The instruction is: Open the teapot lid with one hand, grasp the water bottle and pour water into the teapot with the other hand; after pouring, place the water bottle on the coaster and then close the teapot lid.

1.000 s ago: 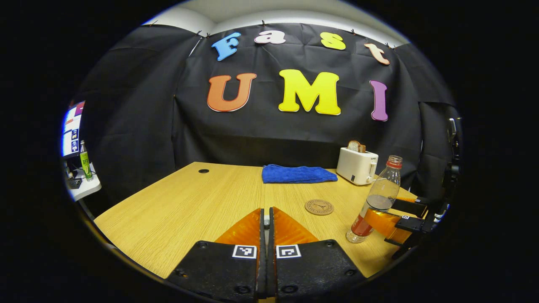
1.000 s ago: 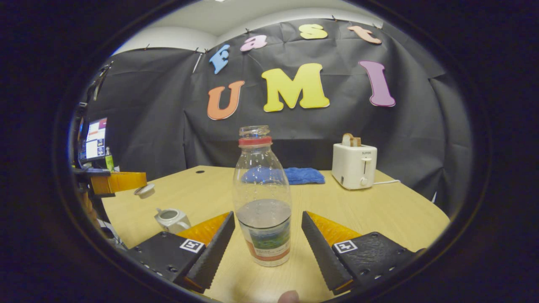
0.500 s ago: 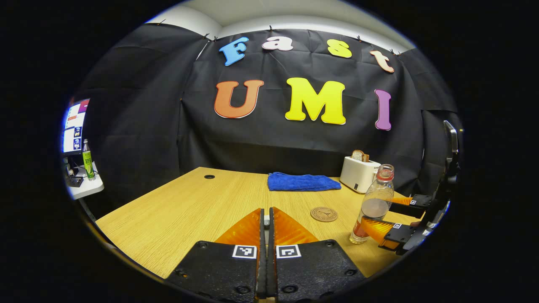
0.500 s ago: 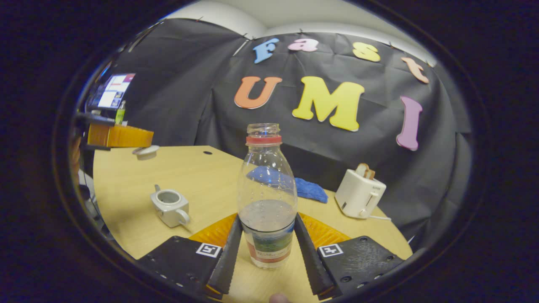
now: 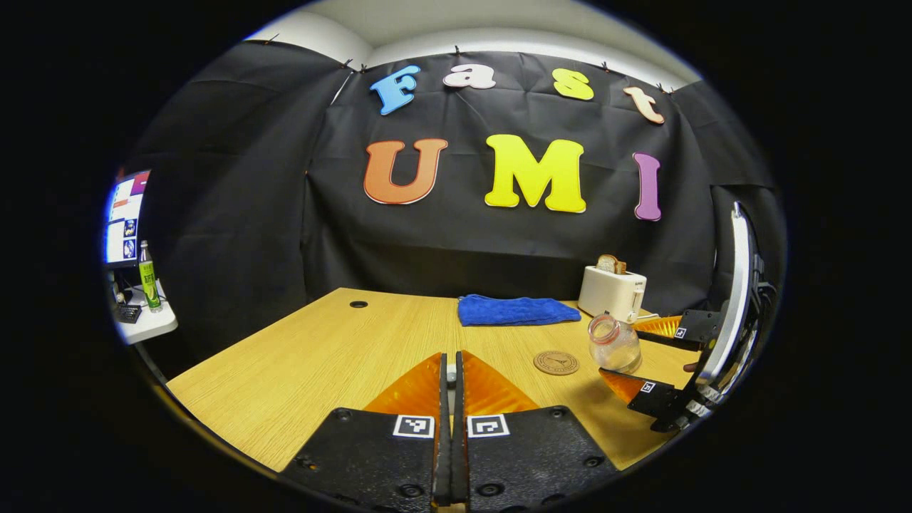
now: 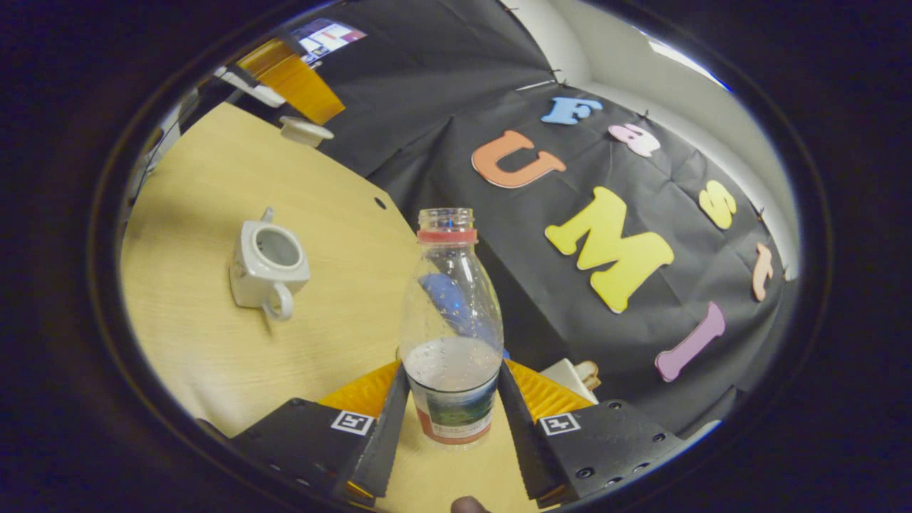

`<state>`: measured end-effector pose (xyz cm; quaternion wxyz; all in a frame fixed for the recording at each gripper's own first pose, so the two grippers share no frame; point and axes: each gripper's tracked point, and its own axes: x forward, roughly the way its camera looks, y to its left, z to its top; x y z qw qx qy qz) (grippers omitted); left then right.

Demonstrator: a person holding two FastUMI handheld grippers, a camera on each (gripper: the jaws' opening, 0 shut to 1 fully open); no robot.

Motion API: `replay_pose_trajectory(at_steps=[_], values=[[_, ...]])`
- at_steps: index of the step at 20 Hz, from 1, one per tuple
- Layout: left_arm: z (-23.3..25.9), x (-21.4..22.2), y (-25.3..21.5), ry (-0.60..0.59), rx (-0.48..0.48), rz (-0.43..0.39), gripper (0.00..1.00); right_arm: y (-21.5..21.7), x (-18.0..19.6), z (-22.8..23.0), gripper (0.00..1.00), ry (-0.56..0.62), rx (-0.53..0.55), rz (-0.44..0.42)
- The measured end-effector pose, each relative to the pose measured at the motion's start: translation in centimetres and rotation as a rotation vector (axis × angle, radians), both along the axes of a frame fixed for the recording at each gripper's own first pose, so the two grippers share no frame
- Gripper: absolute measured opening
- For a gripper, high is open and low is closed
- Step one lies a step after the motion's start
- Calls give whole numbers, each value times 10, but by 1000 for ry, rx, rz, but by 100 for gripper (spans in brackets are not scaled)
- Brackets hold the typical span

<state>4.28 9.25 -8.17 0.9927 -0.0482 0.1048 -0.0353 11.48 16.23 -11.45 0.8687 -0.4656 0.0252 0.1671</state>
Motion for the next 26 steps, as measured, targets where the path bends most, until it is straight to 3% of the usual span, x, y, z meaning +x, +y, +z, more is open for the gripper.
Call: replay_pose_trajectory(at_steps=[9,15,26], values=[[4,-2,32,-17,27,51,3,25,8,-8,69,-129,-328,108],[7,-4,36,-22,40,51,3,33,9,-9,70,-199,-491,158],[7,-5,43,-16,45,58,3,44,10,5,69,-327,-677,224]])
